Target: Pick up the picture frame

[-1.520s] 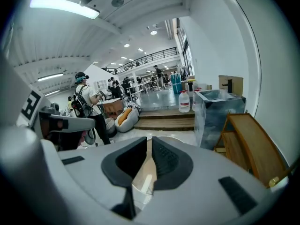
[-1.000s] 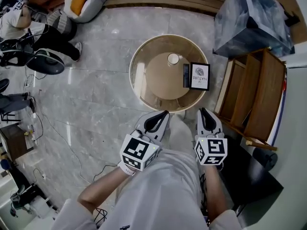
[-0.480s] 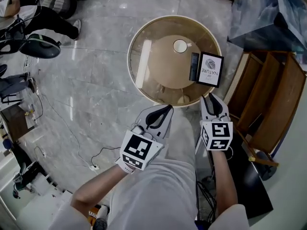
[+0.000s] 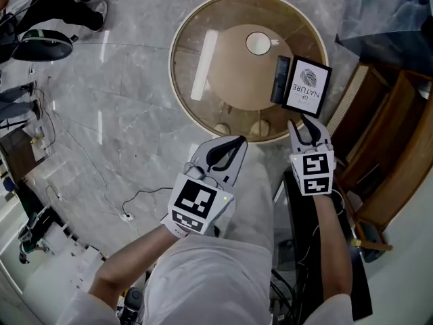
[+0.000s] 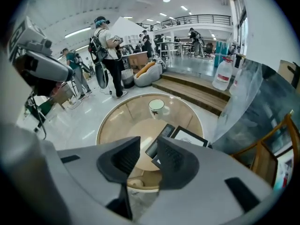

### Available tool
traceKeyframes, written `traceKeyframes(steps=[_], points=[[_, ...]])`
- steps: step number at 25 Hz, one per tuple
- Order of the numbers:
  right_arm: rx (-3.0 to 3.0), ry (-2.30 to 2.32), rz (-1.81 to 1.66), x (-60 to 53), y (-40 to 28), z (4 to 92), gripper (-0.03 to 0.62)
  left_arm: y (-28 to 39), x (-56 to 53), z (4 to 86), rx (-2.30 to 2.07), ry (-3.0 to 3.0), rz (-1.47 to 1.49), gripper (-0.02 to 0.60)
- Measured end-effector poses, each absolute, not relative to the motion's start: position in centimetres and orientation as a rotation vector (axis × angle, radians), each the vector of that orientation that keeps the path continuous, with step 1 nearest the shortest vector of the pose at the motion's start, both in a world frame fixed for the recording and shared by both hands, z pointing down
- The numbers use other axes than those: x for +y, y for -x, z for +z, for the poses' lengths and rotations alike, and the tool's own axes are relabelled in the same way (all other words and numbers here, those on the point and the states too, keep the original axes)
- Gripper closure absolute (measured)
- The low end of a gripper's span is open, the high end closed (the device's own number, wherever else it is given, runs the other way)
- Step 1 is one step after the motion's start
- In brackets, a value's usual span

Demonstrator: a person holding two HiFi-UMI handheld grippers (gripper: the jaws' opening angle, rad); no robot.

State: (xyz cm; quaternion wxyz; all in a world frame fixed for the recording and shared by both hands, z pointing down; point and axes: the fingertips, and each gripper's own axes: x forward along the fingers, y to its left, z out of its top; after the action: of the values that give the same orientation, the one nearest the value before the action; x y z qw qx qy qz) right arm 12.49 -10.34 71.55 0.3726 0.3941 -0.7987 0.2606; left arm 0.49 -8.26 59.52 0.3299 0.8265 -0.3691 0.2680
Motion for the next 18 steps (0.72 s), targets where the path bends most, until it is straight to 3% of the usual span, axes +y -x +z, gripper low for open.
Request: traceKeyframes(steps=[11, 18], points=[[-1.994, -0.571, 0.301, -9.8, -12.3, 81.2, 0.502, -2.9, -8.2, 66.6, -0.957, -2.07, 0.724, 0.578], [-1.926, -0.401, 0.315, -8.6, -13.4, 87.7, 0.496, -3.6, -8.7, 69.5, -0.962, -2.041, 0.743, 0.578]])
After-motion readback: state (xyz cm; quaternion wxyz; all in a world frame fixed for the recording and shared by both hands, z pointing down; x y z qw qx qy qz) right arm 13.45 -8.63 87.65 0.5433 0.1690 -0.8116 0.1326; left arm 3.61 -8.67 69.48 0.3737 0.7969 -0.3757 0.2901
